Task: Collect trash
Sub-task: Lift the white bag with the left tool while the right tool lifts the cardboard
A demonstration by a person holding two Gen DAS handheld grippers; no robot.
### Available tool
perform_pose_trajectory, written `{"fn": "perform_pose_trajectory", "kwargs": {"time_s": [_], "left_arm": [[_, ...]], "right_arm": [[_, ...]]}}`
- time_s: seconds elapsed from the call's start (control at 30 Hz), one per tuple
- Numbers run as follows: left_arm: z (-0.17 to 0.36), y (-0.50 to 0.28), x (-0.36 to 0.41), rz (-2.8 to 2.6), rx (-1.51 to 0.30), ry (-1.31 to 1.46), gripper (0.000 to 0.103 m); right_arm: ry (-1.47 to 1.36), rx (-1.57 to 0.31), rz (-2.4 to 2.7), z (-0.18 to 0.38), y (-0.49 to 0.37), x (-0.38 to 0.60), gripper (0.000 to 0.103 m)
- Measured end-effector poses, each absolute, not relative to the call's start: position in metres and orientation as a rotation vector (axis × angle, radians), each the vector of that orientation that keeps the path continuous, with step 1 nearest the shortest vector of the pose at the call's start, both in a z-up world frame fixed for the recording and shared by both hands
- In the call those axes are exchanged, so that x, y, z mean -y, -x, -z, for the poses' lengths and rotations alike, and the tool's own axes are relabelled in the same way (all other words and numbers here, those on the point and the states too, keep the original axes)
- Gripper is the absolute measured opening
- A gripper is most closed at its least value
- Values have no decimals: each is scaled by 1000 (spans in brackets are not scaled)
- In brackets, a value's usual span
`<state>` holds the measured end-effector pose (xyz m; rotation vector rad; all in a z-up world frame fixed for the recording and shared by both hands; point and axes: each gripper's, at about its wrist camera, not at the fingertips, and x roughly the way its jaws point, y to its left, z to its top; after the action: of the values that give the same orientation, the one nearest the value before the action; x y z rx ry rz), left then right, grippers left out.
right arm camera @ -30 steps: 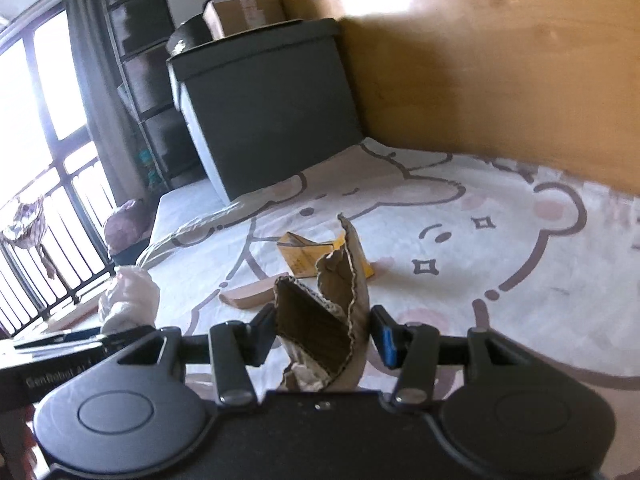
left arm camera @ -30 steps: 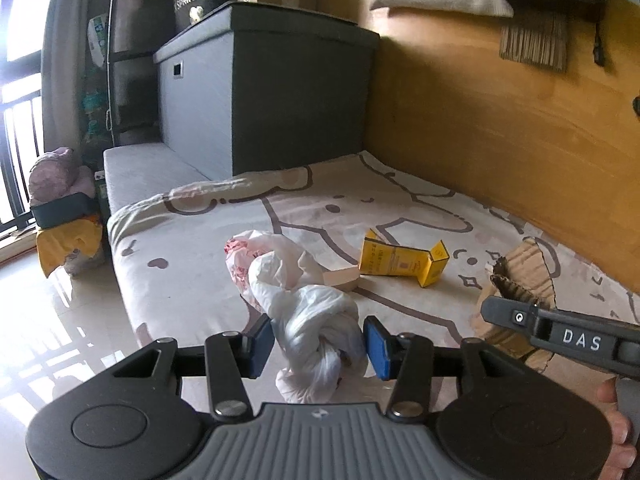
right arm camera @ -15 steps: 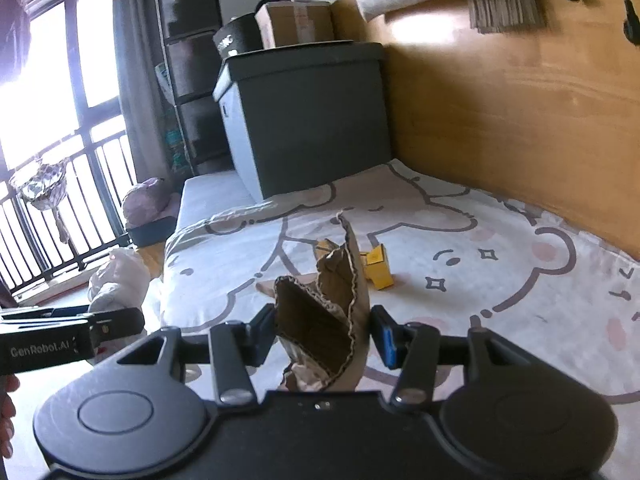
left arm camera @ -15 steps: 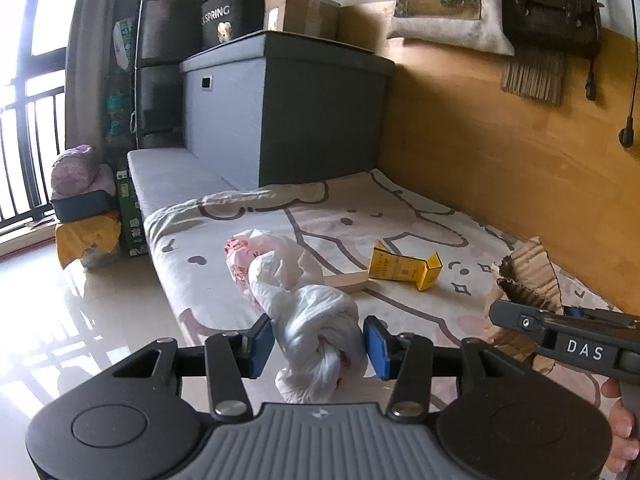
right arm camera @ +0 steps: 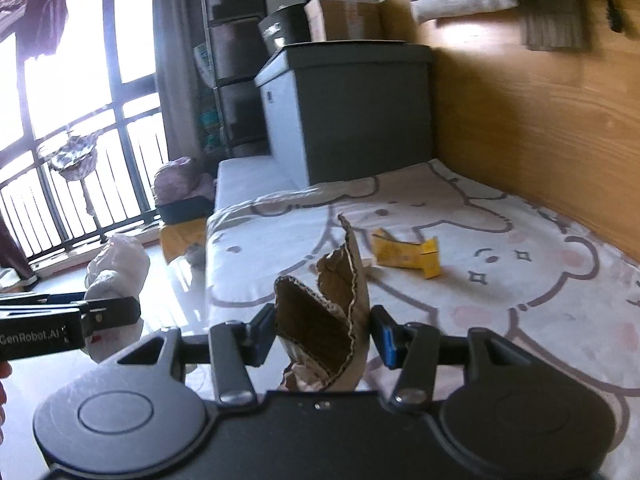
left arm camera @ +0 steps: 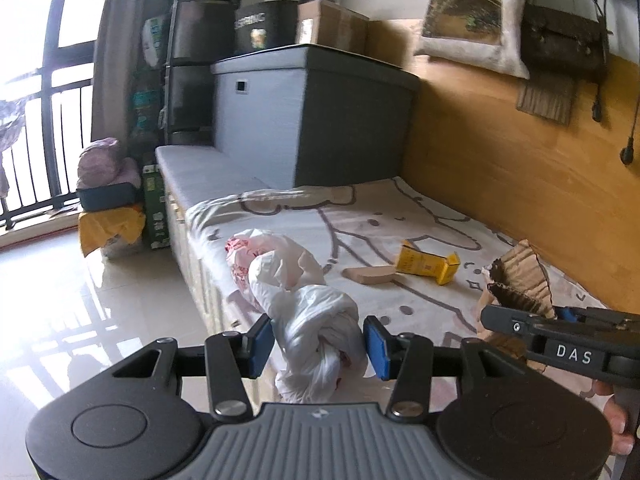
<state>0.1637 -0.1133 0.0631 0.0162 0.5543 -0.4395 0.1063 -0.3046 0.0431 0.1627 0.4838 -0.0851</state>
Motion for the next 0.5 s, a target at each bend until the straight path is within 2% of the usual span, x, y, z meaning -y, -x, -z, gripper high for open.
{"fn": "perform_pose_trajectory", "kwargs": {"time_s": [0.5], "left_arm": [[-42,-161,23,332,-610,39,49]], "right_arm": [[-131,-566,-67,-20,-132,221,51]]}}
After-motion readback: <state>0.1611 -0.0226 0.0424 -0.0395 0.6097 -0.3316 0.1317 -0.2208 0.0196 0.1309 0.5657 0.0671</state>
